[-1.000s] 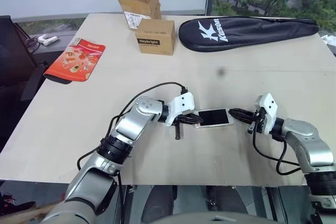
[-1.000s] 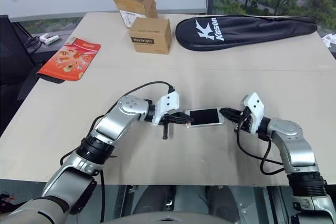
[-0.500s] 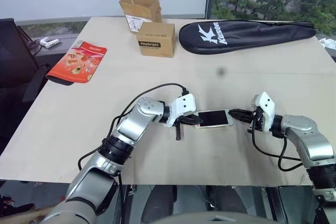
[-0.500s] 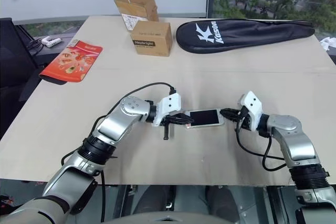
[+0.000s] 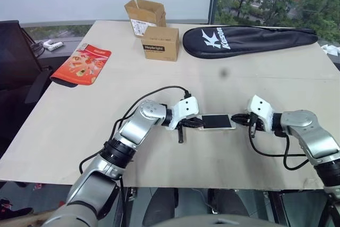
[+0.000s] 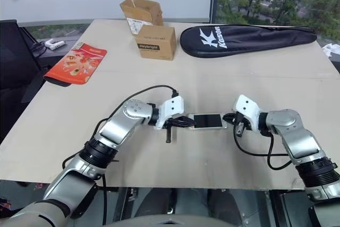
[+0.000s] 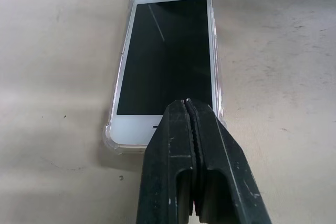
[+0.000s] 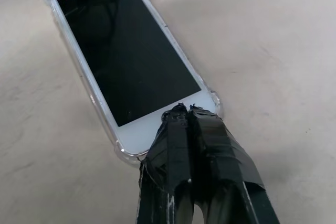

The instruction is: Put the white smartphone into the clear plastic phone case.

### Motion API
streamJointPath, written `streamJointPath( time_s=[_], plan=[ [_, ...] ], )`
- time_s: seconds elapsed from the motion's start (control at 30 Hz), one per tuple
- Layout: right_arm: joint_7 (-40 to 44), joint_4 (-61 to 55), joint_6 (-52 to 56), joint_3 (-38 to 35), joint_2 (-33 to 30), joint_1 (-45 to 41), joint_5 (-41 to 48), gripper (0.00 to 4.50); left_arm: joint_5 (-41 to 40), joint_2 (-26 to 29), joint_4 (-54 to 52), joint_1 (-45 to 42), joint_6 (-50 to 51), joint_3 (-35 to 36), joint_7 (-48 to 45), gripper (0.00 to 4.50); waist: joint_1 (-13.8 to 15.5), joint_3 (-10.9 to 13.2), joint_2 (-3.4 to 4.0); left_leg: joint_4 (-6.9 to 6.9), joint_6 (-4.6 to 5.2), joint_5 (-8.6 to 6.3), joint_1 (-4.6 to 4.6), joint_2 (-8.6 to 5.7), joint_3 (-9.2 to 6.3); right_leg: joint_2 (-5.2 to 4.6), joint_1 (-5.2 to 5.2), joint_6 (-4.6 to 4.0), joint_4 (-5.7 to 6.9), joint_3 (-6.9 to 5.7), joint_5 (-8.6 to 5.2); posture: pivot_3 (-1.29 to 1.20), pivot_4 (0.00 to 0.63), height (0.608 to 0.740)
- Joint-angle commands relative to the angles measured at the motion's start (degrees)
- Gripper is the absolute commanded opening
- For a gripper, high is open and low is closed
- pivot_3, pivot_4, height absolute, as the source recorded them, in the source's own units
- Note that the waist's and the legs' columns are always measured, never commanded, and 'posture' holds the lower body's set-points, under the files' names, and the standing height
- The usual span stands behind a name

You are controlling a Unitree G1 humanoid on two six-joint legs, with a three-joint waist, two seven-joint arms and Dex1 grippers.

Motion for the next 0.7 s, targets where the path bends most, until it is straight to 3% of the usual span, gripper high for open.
streamJointPath(
  time_s=[0.03, 0.7],
  plan=[
    [2.1, 2.4, 3.9, 6.8, -0.4, 4.0, -3.0, 0.04, 0.7, -0.1, -0.3, 0.2, 0.5, -0.4, 0.4, 0.0, 0.0, 0.0, 0.0, -0.01, 0.0, 0.0, 0.01, 0.0, -0.02, 0.0, 0.0, -0.02, 0.0, 0.0, 0.01, 0.0, 0.15, 0.74],
    [7.2, -1.5, 0.8, 2.9, -1.3, 7.3, 3.7, 0.04, 1.0, -0.4, 0.5, -0.1, 0.1, -0.5, 0.0, 0.0, 0.4, 0.0, -0.02, -0.45, 0.01, -0.02, 0.03, 0.01, -0.08, -0.01, -0.01, -0.17, -0.17, -0.16, -0.15, 0.0, 0.15, 0.74]
  ],
)
